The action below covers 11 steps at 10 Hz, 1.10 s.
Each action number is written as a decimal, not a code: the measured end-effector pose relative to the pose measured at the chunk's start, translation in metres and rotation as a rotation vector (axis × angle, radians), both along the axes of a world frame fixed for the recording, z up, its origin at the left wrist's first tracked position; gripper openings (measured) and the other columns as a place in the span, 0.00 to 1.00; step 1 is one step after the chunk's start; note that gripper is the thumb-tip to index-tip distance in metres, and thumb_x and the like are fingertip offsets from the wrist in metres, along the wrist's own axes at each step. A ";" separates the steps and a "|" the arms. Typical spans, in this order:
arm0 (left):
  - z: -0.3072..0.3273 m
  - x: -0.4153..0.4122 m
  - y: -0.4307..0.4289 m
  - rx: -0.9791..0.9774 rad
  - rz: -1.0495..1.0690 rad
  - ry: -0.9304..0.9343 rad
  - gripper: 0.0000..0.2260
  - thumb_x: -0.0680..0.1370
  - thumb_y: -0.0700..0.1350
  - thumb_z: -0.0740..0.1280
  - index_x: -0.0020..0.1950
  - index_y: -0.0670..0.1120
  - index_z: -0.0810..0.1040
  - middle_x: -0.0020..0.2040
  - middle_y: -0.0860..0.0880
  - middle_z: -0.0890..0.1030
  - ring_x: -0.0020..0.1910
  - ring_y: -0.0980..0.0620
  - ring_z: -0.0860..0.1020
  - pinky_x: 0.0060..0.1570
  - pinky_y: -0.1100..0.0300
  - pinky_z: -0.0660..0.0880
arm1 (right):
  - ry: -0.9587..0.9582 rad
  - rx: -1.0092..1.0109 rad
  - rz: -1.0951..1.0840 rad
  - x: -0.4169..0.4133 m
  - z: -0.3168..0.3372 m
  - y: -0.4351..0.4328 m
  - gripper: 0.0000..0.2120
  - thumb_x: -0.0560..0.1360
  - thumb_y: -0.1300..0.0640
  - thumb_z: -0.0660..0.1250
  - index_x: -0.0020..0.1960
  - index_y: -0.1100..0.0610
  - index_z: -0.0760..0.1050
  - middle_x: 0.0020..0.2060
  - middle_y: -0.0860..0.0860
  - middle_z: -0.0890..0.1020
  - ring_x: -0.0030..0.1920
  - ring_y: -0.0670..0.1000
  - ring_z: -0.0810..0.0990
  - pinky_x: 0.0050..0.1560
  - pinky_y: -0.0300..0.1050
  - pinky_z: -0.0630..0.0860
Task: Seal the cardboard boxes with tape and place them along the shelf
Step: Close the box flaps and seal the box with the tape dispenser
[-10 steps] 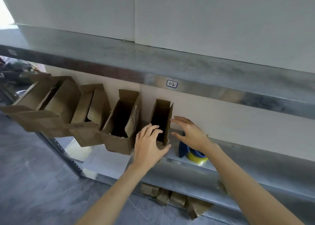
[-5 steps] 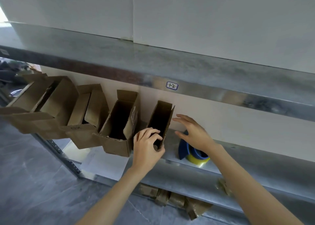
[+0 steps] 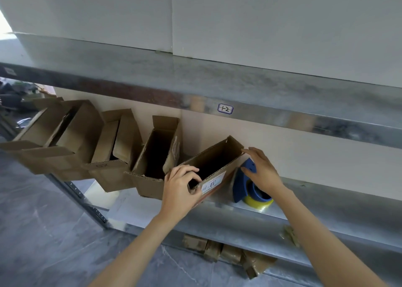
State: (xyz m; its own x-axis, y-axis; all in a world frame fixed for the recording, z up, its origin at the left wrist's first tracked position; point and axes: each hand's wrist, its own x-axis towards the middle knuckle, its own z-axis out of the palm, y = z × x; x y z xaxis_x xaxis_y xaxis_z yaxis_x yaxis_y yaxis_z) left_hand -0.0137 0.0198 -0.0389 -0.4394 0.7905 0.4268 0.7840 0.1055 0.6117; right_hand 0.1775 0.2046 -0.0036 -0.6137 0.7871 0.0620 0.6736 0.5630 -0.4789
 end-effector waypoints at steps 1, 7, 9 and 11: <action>-0.001 0.004 0.002 -0.004 0.043 0.020 0.07 0.70 0.46 0.78 0.44 0.52 0.82 0.55 0.57 0.81 0.60 0.57 0.71 0.57 0.57 0.63 | 0.051 -0.026 -0.032 0.007 -0.012 -0.005 0.31 0.78 0.52 0.68 0.77 0.50 0.58 0.74 0.53 0.66 0.68 0.58 0.70 0.63 0.54 0.75; -0.002 0.012 0.008 0.024 0.101 0.053 0.06 0.70 0.43 0.77 0.45 0.49 0.82 0.51 0.54 0.82 0.56 0.51 0.74 0.57 0.51 0.67 | -0.191 -0.100 -0.177 0.023 -0.087 -0.028 0.32 0.80 0.42 0.60 0.78 0.47 0.50 0.65 0.57 0.74 0.58 0.60 0.78 0.56 0.55 0.76; 0.000 0.013 0.010 0.014 0.092 0.046 0.07 0.70 0.43 0.77 0.46 0.48 0.83 0.52 0.52 0.83 0.56 0.48 0.76 0.56 0.48 0.70 | -0.124 -0.142 -0.120 0.024 -0.092 -0.021 0.33 0.79 0.53 0.63 0.78 0.46 0.51 0.47 0.57 0.80 0.35 0.55 0.78 0.33 0.48 0.75; 0.000 0.013 0.012 0.018 0.087 0.051 0.07 0.70 0.42 0.77 0.46 0.47 0.83 0.51 0.52 0.83 0.56 0.48 0.76 0.56 0.47 0.70 | -0.234 -0.117 -0.030 0.030 -0.098 -0.014 0.24 0.78 0.58 0.63 0.72 0.49 0.62 0.46 0.58 0.80 0.38 0.58 0.79 0.38 0.53 0.79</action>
State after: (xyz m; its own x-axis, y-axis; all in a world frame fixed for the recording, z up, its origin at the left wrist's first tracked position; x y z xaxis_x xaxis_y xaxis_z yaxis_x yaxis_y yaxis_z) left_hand -0.0009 0.0323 -0.0388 -0.4836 0.7420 0.4643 0.8024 0.1640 0.5738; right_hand 0.2075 0.1910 -0.1016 -0.5772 0.7983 -0.1718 0.7891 0.4911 -0.3688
